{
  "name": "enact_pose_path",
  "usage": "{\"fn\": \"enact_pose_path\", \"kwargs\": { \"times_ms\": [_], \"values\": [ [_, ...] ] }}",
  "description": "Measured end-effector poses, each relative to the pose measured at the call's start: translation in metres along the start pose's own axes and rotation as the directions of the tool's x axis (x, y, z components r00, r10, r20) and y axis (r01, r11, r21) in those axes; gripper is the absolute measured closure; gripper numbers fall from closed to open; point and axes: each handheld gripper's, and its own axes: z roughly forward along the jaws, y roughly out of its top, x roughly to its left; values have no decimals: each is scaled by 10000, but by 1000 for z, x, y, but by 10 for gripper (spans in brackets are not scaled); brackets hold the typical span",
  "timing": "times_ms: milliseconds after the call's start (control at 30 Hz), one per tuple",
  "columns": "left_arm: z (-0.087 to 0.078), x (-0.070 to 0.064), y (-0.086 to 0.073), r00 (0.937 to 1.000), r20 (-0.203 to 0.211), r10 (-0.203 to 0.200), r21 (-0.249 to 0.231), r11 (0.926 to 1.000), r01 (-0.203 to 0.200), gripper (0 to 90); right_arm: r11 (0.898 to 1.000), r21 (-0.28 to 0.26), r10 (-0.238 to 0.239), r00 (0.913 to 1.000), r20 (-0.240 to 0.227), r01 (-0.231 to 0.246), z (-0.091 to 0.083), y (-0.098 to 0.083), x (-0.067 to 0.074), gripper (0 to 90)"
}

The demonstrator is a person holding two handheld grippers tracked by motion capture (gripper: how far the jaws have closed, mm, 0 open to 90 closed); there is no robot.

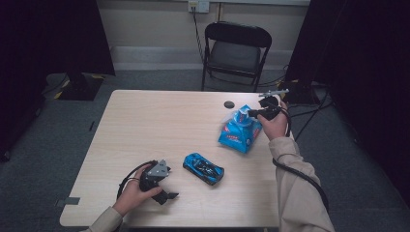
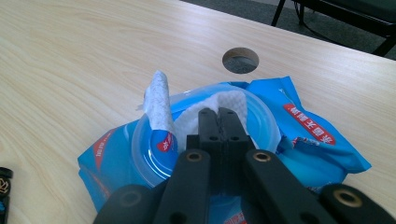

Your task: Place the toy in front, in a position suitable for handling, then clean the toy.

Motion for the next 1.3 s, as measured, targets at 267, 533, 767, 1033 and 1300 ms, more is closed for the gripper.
{"fn": "enact_pose_path", "kwargs": {
  "times_ms": [267,533,767,1033,1300],
  "values": [
    [0,0,0,10000,-4,7,-5,10000,-7,0,9997,-193,115,9999,35,-114,-6,3,-1,900],
    [0,0,0,10000,-22,25,-4,10000,-25,0,9991,-412,100,9999,71,-97,-13,10,2,900],
    [0,0,0,10000,-22,41,-2,10000,-41,0,9977,-666,125,9999,70,-120,-23,17,3,900],
    [0,0,0,10000,-24,39,-3,10000,-39,0,9971,-749,108,9998,194,-93,-34,19,3,900],
    [0,0,0,10000,-20,40,-2,10000,-40,0,9941,-1055,265,9994,231,-240,-44,25,3,900]
  ]
}}
